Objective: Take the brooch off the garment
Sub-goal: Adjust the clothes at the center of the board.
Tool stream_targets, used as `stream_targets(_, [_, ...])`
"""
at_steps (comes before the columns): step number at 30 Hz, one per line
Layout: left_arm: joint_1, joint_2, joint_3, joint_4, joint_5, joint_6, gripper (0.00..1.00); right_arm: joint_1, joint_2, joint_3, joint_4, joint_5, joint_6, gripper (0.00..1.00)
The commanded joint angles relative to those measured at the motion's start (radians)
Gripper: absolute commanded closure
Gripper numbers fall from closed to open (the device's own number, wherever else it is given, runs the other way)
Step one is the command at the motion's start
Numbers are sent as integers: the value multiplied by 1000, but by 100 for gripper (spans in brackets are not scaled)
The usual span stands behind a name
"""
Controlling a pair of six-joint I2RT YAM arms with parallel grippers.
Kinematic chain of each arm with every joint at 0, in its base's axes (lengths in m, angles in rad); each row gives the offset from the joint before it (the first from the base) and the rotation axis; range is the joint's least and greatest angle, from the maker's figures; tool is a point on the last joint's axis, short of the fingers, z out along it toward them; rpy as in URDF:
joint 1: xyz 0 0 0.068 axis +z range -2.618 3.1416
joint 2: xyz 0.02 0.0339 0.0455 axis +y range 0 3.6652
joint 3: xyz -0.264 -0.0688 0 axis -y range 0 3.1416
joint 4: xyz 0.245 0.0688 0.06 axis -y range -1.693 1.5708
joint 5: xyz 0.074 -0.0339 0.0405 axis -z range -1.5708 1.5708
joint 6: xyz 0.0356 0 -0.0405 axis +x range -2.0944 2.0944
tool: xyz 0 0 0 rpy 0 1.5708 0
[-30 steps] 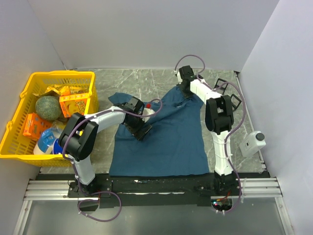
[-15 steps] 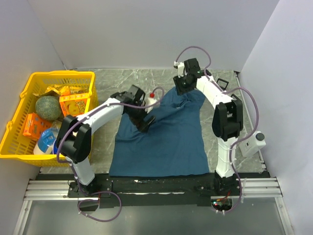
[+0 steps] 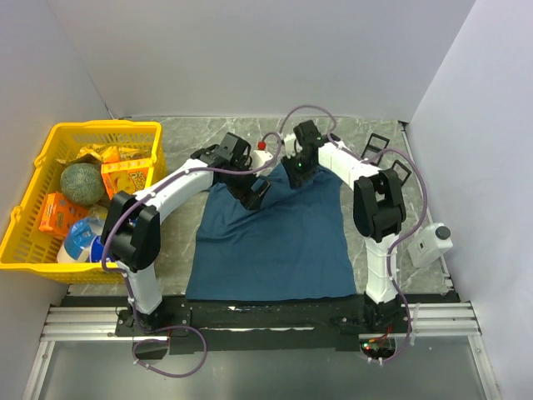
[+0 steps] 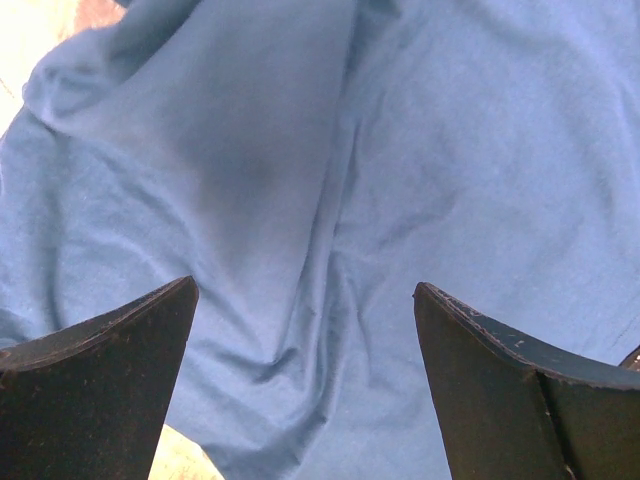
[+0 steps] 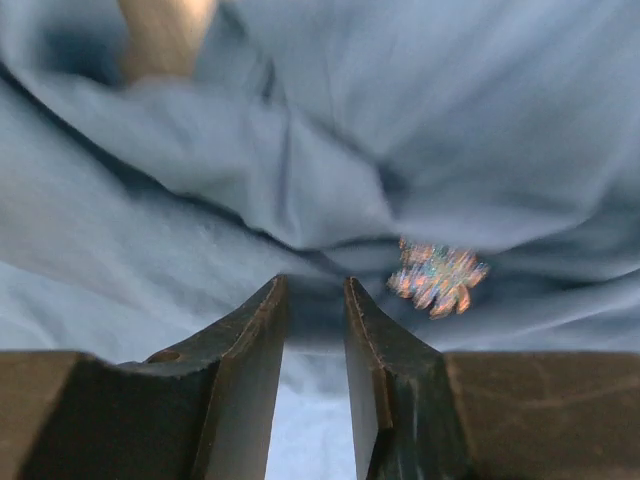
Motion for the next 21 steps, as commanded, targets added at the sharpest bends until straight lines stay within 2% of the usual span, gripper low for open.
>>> stream_targets(1, [13,-23,-14,40,-5,-17,4,-8,-89,-124,-24,15,-34,64])
stream_targets(12, [14,12,29,115,-15,-71,4,-11,-161,-240,-4,-28,-31,65])
stream_targets(18, [10,89,100,119,1,-89,4,-46,-203,-131,-36,-41,-28,57])
stream_targets(21, [3,111,117,124,1,-92,4,-55,-206,-116,-19,5,-39,51])
